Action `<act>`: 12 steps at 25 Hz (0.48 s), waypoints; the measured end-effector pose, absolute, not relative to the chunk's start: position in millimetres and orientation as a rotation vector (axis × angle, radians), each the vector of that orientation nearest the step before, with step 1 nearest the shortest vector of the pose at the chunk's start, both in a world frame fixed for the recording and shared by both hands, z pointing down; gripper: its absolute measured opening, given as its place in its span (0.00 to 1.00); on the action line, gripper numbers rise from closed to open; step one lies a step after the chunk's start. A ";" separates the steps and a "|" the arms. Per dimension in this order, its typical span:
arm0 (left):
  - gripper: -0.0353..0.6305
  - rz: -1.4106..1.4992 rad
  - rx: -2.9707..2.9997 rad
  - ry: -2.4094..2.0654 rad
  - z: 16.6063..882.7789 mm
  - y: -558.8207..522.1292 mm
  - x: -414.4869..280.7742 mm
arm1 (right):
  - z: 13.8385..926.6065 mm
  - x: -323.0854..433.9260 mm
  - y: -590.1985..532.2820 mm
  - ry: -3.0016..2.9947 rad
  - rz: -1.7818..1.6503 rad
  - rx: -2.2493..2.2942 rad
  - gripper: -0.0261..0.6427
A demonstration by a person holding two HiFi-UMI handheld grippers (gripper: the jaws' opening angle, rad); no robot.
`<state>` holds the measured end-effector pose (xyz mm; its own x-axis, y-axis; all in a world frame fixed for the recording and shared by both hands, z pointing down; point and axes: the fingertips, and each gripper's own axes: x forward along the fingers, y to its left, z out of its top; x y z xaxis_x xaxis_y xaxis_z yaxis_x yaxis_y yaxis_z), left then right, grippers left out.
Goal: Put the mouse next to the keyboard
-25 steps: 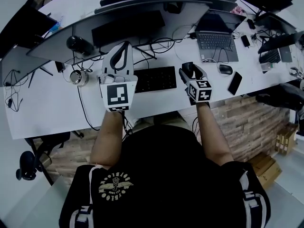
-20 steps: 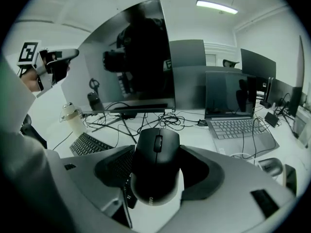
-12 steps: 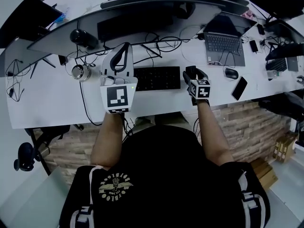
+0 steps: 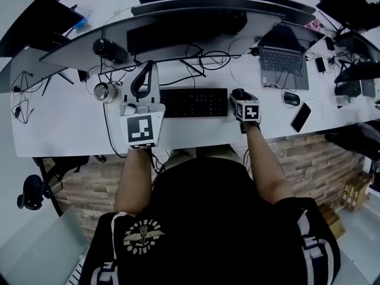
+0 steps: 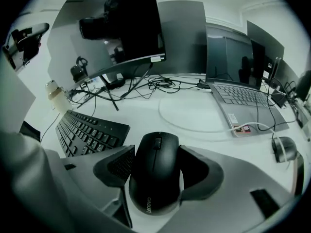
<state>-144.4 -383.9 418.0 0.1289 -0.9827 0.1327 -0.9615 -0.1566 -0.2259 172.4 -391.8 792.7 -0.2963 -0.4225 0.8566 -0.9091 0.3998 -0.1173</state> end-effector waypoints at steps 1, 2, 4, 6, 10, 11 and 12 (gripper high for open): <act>0.06 -0.375 -2.286 1.993 417.0 -383.1 -147.2 | 794.4 172.3 -392.6 -1.884 0.795 1.140 0.47; 0.06 -0.362 -2.275 2.000 415.5 -383.2 -150.2 | 795.4 172.1 -394.2 -1.884 0.792 1.141 0.47; 0.06 -0.347 -2.258 2.007 412.4 -383.7 -155.4 | 795.8 170.3 -397.8 -1.890 0.787 1.140 0.47; 0.06 -0.336 -2.249 2.008 407.9 -382.2 -157.8 | 795.7 167.4 -397.8 -1.900 0.781 1.119 0.48; 0.06 -0.305 -2.248 1.996 396.4 -376.5 -158.4 | 785.4 163.6 -391.7 -1.943 0.771 1.077 0.53; 0.06 -0.297 -2.249 1.991 394.3 -375.1 -159.3 | 778.4 162.6 -391.6 -1.962 0.759 1.084 0.53; 0.06 -0.290 -2.250 1.987 392.7 -373.5 -160.6 | 770.3 161.0 -391.7 -1.984 0.743 1.091 0.53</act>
<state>-160.6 -373.5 392.7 0.1165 -0.9914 0.0602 -0.9672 -0.1270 -0.2201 161.0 -391.7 770.3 -0.3645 -0.4431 0.8190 -0.8721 0.4707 -0.1335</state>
